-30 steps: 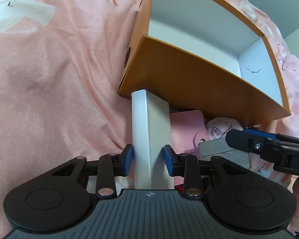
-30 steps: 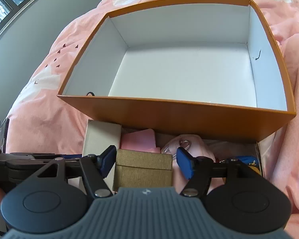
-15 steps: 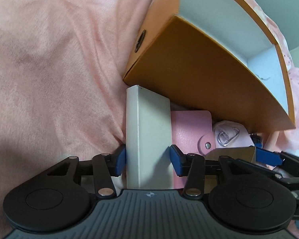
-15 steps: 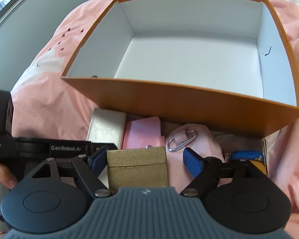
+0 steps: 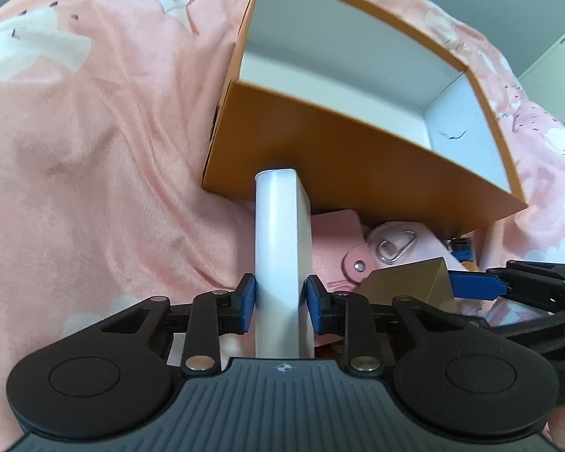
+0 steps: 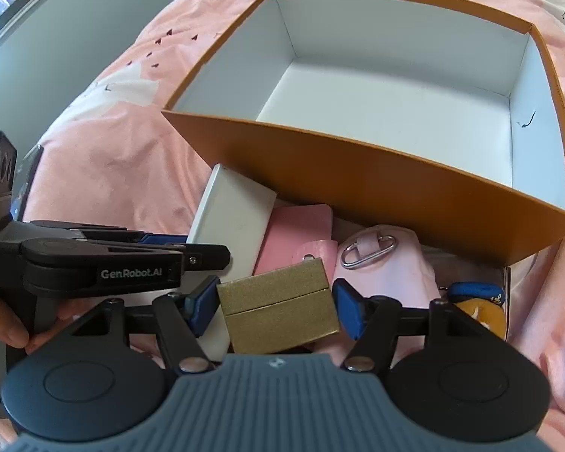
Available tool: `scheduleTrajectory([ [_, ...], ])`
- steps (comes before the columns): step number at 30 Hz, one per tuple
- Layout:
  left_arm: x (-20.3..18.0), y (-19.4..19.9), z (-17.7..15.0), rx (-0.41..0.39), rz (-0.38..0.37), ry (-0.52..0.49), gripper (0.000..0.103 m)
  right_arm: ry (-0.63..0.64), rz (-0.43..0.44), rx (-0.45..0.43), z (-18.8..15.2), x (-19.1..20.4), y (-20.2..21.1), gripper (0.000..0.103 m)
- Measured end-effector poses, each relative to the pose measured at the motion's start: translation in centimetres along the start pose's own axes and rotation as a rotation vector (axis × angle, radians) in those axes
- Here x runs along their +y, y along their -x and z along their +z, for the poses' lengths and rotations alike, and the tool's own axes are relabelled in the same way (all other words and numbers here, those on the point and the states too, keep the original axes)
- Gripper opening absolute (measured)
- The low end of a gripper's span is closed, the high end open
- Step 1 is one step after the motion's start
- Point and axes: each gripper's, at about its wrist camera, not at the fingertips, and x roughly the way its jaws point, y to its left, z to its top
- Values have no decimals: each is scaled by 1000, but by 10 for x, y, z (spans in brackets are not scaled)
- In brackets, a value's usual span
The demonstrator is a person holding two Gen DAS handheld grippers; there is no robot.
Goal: Organize objects
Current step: 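Lift the gold cube box with the right tool while the left tool grasps the white box, then carry the white box into the orange box and release it with the left tool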
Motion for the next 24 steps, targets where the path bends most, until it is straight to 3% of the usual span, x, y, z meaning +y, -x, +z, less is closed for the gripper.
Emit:
scheduleTrajectory([
  [16,-41,66,5,-222,-39,-158,30,-27,-4,-204,12,-10,70,66],
  [24,-53,86,21,-293,-94,-165,30,-4,6,-294,35,-6,94,66],
])
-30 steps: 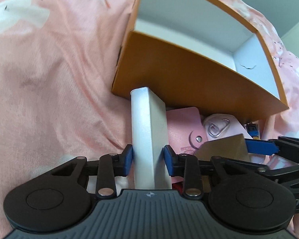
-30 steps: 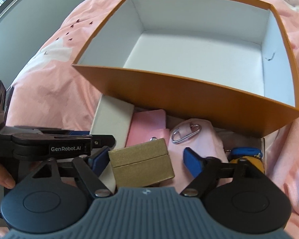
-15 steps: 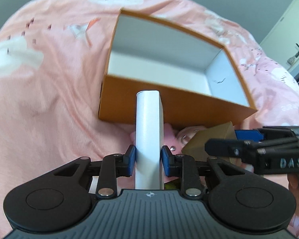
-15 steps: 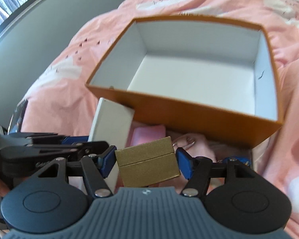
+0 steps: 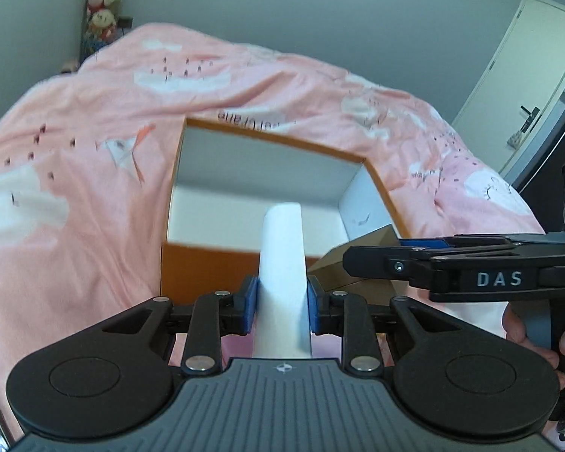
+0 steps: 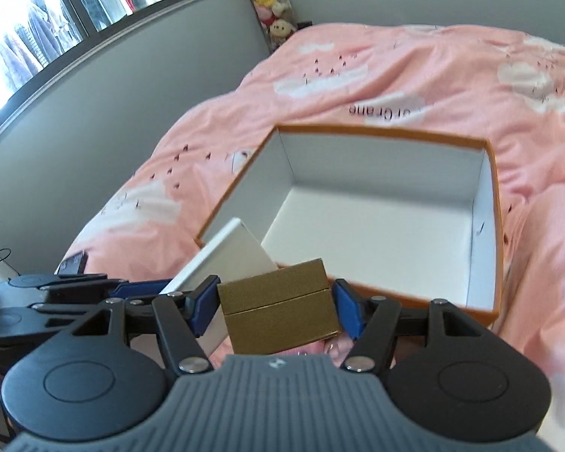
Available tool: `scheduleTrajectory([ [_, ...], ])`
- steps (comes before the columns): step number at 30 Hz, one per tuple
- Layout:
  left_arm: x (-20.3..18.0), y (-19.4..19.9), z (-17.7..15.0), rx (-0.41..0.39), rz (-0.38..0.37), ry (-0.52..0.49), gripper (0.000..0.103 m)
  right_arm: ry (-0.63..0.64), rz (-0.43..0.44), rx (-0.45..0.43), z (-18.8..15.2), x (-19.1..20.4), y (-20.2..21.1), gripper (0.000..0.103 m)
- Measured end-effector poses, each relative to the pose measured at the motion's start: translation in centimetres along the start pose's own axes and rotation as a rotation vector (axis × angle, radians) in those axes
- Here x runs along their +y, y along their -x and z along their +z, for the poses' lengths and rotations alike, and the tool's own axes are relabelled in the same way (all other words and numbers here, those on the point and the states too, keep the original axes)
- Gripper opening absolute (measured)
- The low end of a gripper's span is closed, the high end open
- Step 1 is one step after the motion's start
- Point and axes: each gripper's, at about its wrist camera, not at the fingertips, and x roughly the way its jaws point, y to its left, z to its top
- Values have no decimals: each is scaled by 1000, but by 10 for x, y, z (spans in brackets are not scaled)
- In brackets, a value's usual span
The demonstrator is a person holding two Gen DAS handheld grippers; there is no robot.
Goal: Organize objects
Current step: 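Carry the white box into the orange box and release it with the left tool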
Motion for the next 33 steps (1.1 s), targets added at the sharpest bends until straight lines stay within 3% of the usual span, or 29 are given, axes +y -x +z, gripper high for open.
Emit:
scheduleTrajectory([
  [6,-3,11,22,-73,-1,-17,30,13,-5,-40,15,0,7,66],
  [12,3,-4,56,-107,-19,-10,30,9,-39,-67,32,-9,2,66],
  [18,24,-50,83,-55,-6,46,30,-40,-102,-75,52,-34,-19,66],
  [24,36,-112,84,21,44,86,30,-118,-120,-25,60,-64,-54,66],
  [33,20,-169,73,127,172,0,30,-150,-115,62,57,-87,-93,66],
])
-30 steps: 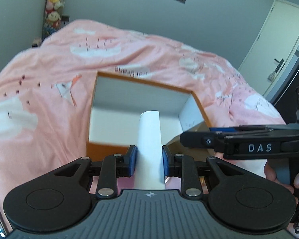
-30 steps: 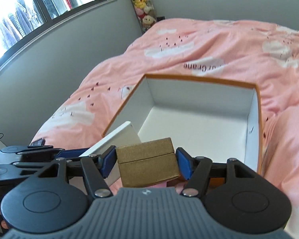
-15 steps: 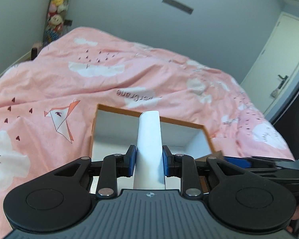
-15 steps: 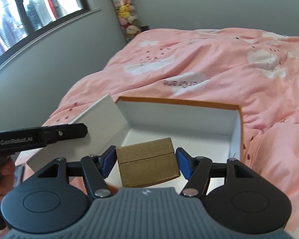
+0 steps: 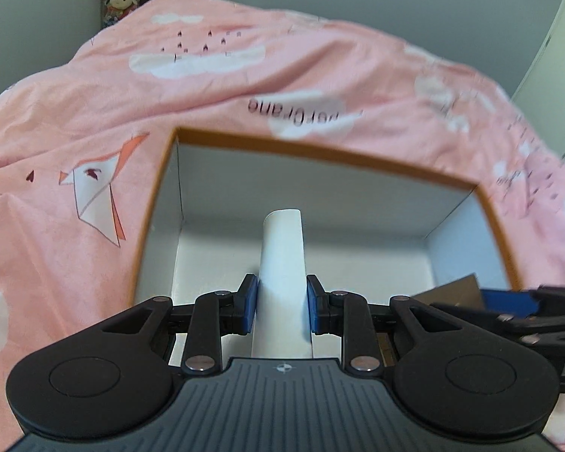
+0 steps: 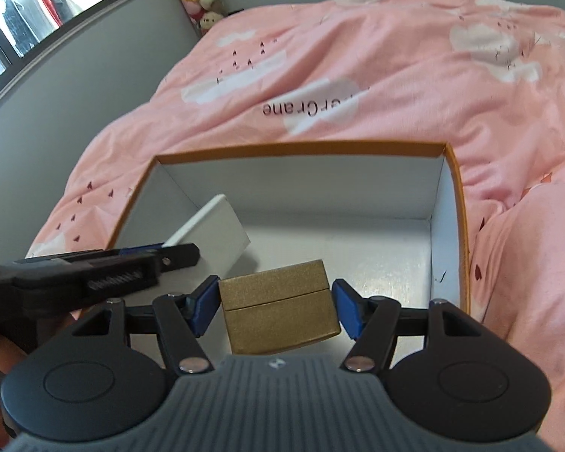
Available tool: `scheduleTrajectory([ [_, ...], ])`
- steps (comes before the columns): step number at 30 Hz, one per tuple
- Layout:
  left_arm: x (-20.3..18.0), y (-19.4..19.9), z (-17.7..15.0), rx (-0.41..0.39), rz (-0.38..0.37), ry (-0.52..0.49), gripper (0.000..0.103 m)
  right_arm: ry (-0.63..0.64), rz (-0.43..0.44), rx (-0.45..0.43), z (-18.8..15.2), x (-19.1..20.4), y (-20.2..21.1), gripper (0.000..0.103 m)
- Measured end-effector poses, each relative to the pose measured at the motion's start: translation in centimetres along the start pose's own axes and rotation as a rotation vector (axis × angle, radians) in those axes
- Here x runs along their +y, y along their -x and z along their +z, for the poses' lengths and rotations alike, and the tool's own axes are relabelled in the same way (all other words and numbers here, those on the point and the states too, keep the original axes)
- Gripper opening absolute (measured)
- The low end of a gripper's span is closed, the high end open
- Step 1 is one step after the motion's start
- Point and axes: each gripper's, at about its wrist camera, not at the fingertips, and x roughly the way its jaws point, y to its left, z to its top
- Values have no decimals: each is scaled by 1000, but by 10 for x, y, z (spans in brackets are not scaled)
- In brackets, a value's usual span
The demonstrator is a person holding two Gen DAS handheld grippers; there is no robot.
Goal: Organize objects
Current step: 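Carry the white box into the orange box and release it with the left tool, then lower the gold cube box into the orange box corner and open the right tool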
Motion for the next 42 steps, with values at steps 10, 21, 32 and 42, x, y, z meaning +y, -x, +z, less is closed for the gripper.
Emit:
scheduleTrajectory([
  [10,4,-22,-19,112,48,-5,30,11,5,59,-5,-6,-21,66],
  [21,-7,-3,-20,73,166,-158,32,26,3,82,-9,0,-23,66],
  [32,-26,7,-26,-1,330,-307,38,32,5,88,-12,4,-18,66],
  [42,-20,4,-27,-2,332,-327,39,37,19,97,-15,7,-17,66],
])
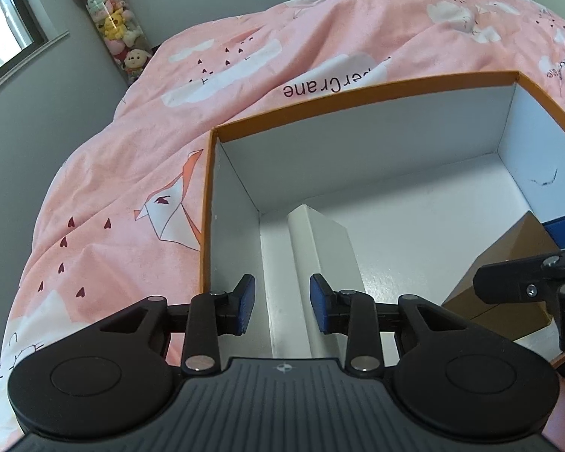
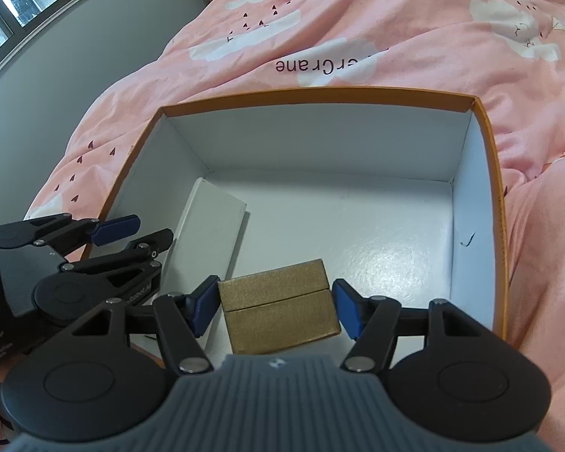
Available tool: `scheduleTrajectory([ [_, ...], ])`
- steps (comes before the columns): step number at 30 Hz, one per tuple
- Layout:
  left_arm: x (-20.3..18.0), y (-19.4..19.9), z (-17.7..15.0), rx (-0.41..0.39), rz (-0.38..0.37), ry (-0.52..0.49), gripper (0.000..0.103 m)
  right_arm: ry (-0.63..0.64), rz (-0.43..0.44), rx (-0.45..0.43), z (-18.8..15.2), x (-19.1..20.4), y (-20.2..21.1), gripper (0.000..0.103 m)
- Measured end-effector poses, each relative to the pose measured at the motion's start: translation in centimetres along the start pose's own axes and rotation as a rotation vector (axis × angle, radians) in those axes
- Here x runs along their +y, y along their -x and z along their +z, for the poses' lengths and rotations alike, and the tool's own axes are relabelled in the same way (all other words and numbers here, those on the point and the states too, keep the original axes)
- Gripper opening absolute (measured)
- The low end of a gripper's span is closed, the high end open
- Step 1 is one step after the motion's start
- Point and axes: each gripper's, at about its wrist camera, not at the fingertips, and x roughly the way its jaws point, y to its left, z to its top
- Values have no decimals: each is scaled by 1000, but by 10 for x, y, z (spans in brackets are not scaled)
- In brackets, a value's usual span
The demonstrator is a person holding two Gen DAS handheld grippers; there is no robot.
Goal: Organize objects
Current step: 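Lower the gold cube box into the orange box corner and open the right tool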
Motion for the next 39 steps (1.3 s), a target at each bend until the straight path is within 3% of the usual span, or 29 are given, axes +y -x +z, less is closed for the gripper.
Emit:
scheduleTrajectory([
  [5,3,11,-2,-47,-31,2,38,0,17,12,1,5,-5,66],
  [13,45,39,8,-167,-188,135,39,22,28,27,7,15,-16,66],
  [18,73,45,14,-208,-183,216,40,20,53,22,16,24,-22,66],
  [30,97,18,2,-130,-134,307,40,-2,140,74,26,47,-49,66],
  [39,107,10,-3,-126,-175,372,40,-31,154,114,30,48,-63,66],
])
